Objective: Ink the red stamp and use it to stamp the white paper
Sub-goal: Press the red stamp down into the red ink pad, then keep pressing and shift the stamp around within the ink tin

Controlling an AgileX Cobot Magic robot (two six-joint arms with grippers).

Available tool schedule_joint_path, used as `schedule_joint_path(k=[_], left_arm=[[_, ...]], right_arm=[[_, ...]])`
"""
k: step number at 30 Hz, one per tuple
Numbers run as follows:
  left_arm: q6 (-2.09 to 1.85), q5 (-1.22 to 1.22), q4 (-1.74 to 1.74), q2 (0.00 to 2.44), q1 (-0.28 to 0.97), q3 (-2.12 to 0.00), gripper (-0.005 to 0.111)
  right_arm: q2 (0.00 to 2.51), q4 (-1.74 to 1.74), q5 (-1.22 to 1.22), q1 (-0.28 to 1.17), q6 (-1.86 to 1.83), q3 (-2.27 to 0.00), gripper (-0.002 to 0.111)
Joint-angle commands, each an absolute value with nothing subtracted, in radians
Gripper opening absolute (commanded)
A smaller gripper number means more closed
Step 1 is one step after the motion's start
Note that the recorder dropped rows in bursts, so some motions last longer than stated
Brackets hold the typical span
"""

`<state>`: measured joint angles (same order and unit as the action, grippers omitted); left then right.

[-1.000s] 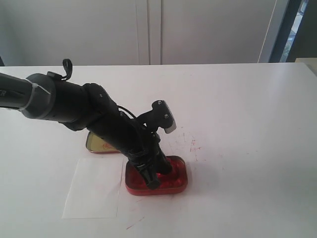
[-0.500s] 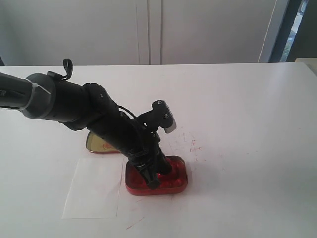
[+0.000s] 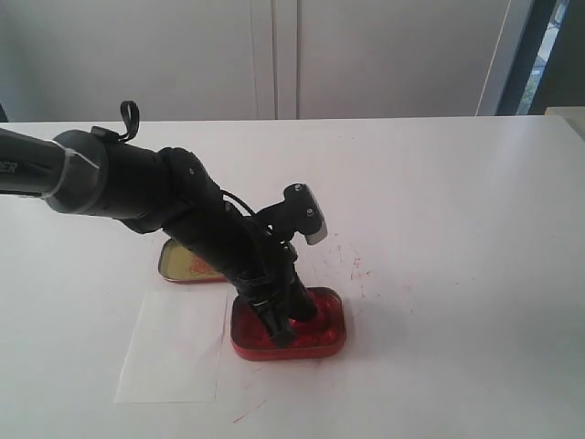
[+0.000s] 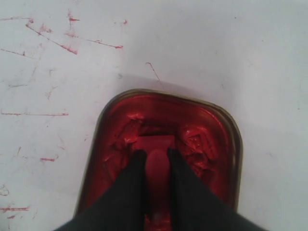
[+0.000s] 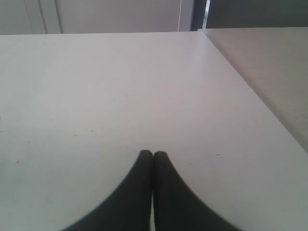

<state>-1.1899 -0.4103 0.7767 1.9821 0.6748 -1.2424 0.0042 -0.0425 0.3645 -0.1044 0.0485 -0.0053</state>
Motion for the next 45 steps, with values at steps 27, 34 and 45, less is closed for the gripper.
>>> schedule_joint_path(k=[27,34,45], left_arm=[[-1.161,-0.470,0.719,1.907,0.680,-1.270,0.000],[-1.155,-0.479,0.719,1.907,0.680,-1.270,0.000],[-1.139,-0.492,0.719,1.877,0.680,-1.270,0.000]], right_arm=[[0.000,-0.045,0.350,-0.100,0.061,0.000,0.000],[0.000,-0.045,0.350,-0.100,0.061,0.000,0.000],[0.000,-0.045,0.350,-0.100,0.061,0.000,0.000]])
